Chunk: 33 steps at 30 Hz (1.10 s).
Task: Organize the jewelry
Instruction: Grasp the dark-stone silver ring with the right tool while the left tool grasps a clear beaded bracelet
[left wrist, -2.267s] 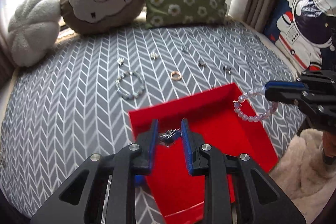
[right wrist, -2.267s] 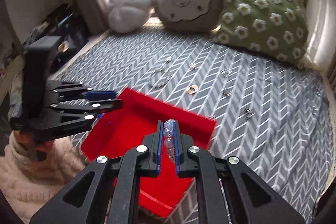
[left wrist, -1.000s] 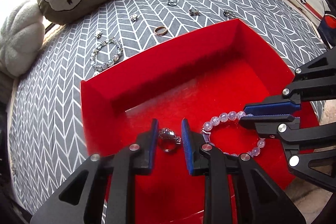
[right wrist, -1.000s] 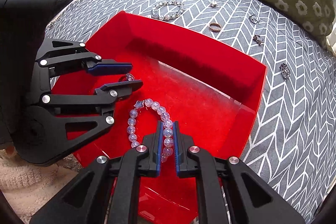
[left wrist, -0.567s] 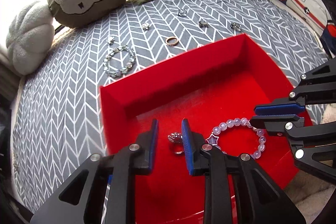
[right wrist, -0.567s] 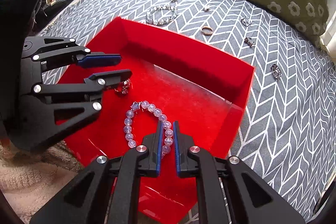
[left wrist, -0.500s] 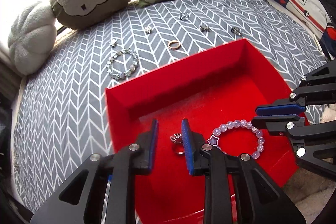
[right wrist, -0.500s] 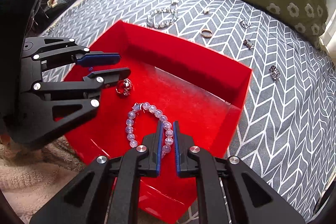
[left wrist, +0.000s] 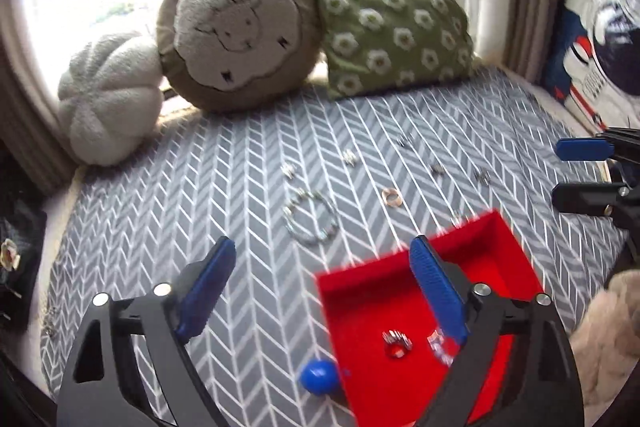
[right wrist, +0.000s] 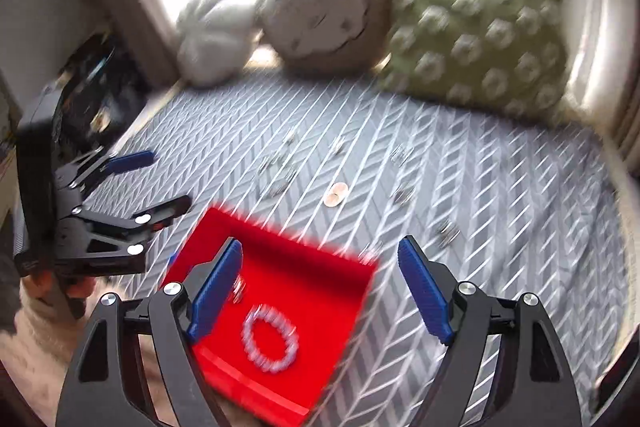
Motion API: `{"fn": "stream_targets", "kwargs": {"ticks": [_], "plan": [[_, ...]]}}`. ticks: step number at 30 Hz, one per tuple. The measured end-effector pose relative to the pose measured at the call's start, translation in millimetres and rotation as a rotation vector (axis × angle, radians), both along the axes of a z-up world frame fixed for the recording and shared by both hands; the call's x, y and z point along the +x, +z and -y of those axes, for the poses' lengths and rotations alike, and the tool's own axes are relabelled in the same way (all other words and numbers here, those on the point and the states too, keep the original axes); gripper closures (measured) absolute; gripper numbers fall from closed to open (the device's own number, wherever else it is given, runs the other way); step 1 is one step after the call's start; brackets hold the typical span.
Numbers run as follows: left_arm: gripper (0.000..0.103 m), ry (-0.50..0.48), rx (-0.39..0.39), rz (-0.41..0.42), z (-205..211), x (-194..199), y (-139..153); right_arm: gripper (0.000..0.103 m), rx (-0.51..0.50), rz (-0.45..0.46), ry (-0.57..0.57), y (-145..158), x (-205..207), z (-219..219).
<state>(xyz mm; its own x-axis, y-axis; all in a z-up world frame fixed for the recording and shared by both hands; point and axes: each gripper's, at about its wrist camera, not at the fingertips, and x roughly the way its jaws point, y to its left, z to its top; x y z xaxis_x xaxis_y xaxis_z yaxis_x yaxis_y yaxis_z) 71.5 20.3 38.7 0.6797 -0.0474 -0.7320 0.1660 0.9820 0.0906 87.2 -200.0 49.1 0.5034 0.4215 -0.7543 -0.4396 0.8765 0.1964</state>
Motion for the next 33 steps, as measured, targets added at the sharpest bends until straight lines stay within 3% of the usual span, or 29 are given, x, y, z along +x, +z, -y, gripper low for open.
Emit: {"fn": "stream_targets", "kwargs": {"ticks": [4, 7, 18, 26, 33], "plan": [[0.017, 0.036, -0.003, -0.012, -15, 34, 10, 0.023, 0.019, -0.017, -0.028, 14, 32, 5], [0.016, 0.046, 0.008, -0.043, -23, 60, 3, 0.020, 0.009, -0.049, -0.046, 5, 56, 5], [0.016, 0.101, 0.044, -0.210, -43, 132, -83, 0.020, -0.167, -0.237, -0.154, -103, 124, 14], [0.017, 0.098, 0.069, -0.251, -47, 146, -109, 0.020, -0.217, -0.289, -0.167, -136, 129, 19], [0.017, 0.097, 0.105, -0.272, -45, 152, -127, 0.020, -0.258, -0.293, -0.153, -143, 129, 10]]}}
